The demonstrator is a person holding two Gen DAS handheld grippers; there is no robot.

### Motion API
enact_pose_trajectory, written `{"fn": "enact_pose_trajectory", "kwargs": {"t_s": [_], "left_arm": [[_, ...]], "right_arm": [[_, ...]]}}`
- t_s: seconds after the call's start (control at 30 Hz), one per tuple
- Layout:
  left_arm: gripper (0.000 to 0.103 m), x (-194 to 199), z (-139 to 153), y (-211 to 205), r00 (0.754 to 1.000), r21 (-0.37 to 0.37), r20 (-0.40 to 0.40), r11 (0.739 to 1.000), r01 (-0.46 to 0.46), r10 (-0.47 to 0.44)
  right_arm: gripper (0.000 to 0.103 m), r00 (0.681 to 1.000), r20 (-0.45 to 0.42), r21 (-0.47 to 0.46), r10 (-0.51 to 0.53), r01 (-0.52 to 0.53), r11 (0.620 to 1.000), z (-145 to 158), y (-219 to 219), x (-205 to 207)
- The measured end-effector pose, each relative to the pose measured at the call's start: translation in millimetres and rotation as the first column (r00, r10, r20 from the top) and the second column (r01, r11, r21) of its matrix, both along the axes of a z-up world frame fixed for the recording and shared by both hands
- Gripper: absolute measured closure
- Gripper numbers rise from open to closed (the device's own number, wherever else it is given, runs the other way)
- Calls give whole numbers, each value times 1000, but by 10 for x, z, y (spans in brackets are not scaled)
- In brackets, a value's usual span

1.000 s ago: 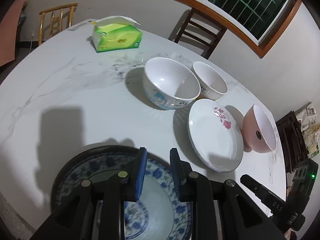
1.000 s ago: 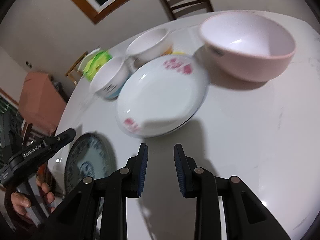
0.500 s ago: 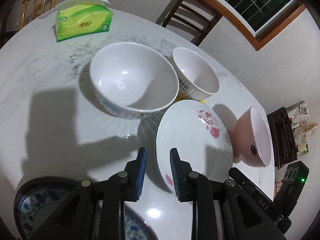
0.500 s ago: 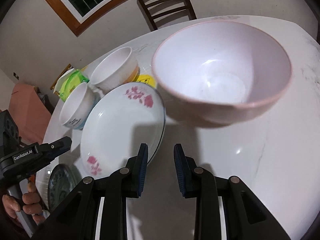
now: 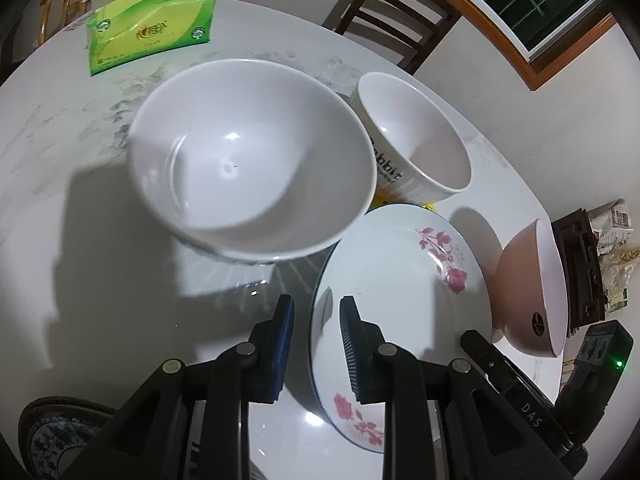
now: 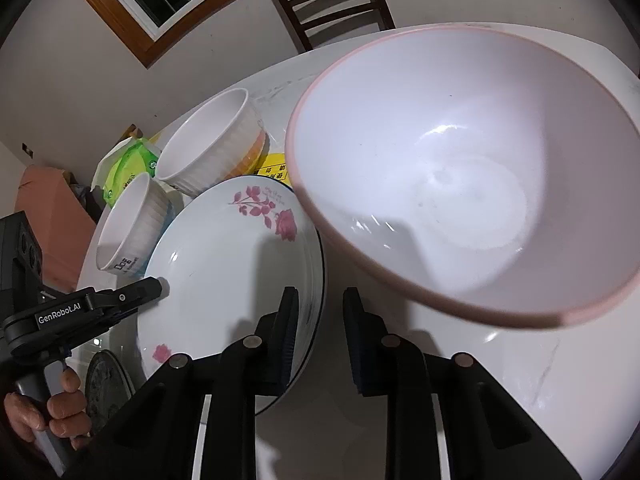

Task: Organize plates and bowls
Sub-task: 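Move the right gripper to the pink-flowered white plate rim and grasp it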

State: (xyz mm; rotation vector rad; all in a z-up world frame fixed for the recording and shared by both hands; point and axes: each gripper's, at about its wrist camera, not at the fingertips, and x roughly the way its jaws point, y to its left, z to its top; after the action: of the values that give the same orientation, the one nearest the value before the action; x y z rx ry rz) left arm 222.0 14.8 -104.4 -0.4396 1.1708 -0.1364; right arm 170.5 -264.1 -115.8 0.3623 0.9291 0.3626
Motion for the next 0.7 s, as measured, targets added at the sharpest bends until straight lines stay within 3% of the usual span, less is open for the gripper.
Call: {"fn": "enact_pose_trajectory", "kwargs": {"t_s": [0.23,0.33,0.7], "left_arm": [[79,79,-64,-37,1000,-4,-27,1000,14,-14],[88,101,-83,-58,999,-3,-33,1000,31,-31],[88,-116,-83,-164,993,-6,-75,996,88,-89]], "right_arm": [[91,1000,-7,15,10,-10,1000,-11,6,67],[91,1000,-9,13,17,-17,1000,-8,21,74],[91,999,-41,21,10,-9,1000,-17,-45,-133]]}}
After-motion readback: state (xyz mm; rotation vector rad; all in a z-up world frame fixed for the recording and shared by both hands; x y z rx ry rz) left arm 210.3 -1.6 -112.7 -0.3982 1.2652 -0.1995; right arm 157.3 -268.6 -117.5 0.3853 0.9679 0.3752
